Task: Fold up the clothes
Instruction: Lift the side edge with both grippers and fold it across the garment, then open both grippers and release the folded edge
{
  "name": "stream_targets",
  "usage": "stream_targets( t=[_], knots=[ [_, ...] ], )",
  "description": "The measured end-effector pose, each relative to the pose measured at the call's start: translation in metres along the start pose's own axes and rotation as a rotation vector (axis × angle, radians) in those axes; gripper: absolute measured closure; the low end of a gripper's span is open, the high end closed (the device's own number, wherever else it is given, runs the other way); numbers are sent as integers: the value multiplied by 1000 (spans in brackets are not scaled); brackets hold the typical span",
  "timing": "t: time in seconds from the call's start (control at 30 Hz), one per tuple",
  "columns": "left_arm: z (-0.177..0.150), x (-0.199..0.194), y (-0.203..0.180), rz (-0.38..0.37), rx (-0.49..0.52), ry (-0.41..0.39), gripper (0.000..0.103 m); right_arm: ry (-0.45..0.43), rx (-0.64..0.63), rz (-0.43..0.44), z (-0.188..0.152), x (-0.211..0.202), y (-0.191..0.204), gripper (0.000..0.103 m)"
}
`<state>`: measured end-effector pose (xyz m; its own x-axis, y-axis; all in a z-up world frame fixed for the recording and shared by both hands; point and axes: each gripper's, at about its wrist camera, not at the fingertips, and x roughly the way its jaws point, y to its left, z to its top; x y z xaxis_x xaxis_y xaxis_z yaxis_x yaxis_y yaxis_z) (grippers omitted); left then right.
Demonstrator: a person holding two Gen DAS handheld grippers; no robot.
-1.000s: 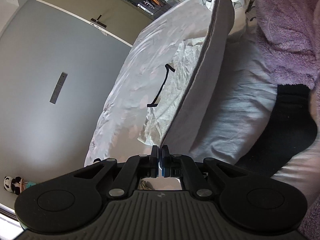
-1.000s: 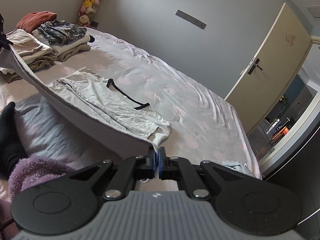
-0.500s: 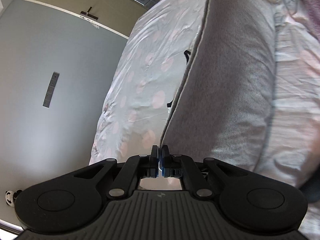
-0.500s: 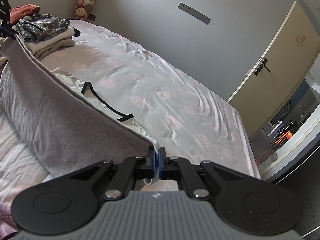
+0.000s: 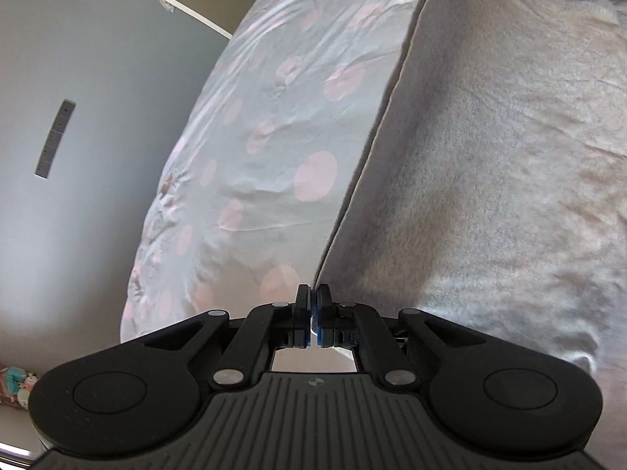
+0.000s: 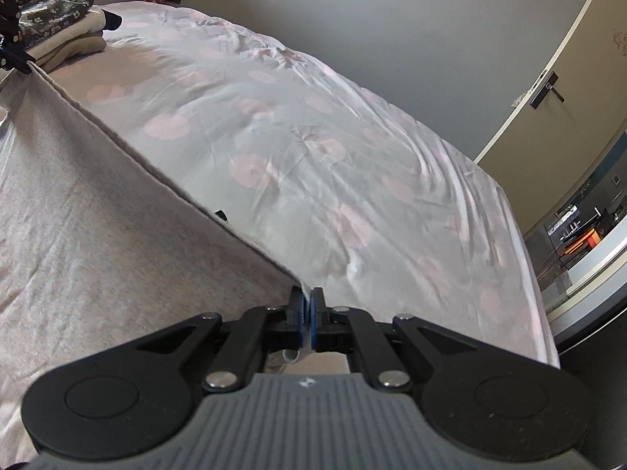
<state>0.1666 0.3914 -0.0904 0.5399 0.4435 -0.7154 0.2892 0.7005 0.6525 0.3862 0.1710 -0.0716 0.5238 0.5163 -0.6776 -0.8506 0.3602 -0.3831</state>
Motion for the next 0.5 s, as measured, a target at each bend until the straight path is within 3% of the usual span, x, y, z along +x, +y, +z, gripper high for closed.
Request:
stream_targets(
  t=[0.23,0.43,0.5],
  knots=[
    [-3,67,5,-85,-45,39,102,82,73,65,-1,82,-6,99],
    [-13,94,5,-119,-111,48,101,99,90,77,-6,109,-2,98],
    [-15,96,5,-111,-143,37,95,99,112,77,-8,112,-4,96]
  ],
)
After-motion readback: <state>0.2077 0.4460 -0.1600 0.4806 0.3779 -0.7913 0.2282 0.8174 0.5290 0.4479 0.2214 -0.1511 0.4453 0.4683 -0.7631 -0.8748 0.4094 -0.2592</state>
